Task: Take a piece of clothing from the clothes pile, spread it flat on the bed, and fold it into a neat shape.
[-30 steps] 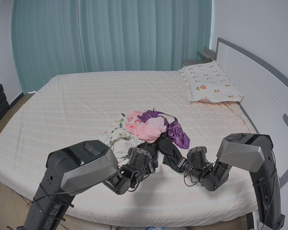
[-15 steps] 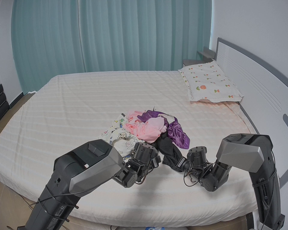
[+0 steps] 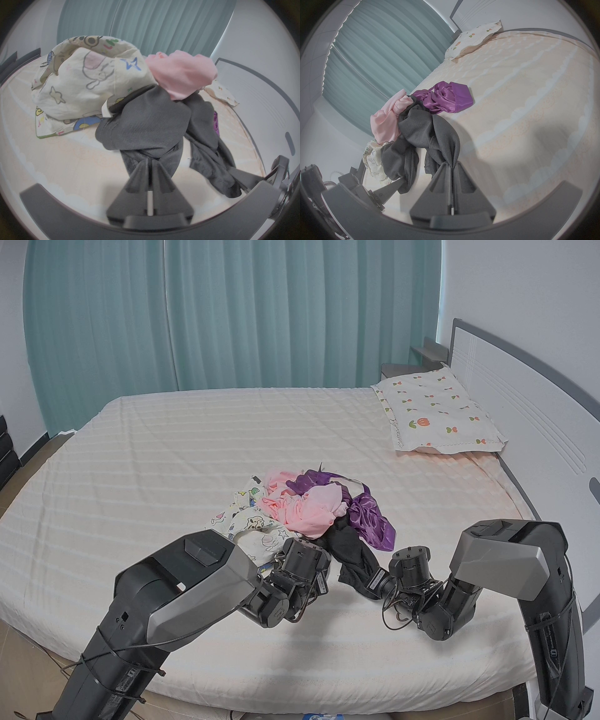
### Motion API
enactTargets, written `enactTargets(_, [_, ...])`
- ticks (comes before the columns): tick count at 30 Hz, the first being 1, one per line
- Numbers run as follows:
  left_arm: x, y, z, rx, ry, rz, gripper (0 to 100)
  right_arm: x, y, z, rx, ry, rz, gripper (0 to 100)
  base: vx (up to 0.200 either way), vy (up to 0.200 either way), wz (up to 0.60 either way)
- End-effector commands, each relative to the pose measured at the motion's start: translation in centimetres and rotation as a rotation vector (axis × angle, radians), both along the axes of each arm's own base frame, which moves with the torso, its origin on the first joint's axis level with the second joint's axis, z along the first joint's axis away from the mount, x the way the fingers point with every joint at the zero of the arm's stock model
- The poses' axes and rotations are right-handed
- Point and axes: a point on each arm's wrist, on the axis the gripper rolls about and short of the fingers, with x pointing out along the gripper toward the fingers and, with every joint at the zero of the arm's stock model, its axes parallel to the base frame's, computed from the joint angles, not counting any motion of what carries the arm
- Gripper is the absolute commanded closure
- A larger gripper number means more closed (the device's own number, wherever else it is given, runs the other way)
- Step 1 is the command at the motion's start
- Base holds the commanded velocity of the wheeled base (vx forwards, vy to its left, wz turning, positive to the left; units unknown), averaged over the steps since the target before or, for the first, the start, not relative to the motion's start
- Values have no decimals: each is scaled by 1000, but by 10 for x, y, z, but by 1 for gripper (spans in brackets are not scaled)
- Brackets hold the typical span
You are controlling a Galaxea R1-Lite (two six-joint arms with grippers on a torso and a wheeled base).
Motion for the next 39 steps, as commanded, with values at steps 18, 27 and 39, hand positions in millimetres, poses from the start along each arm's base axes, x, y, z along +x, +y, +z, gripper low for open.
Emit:
enactTargets(18, [-86, 70, 98, -225, 116, 136, 100, -66, -20, 60, 114, -99, 222, 100, 0, 0, 0])
enactTargets(27, [-139, 104, 186, -493, -144, 60, 100, -86, -26, 140, 220, -393, 252, 100, 0, 0, 0])
enactTargets(39, [-173, 138, 266, -684, -390, -20, 100, -115, -49, 234, 343, -724, 252, 100, 0, 0, 0])
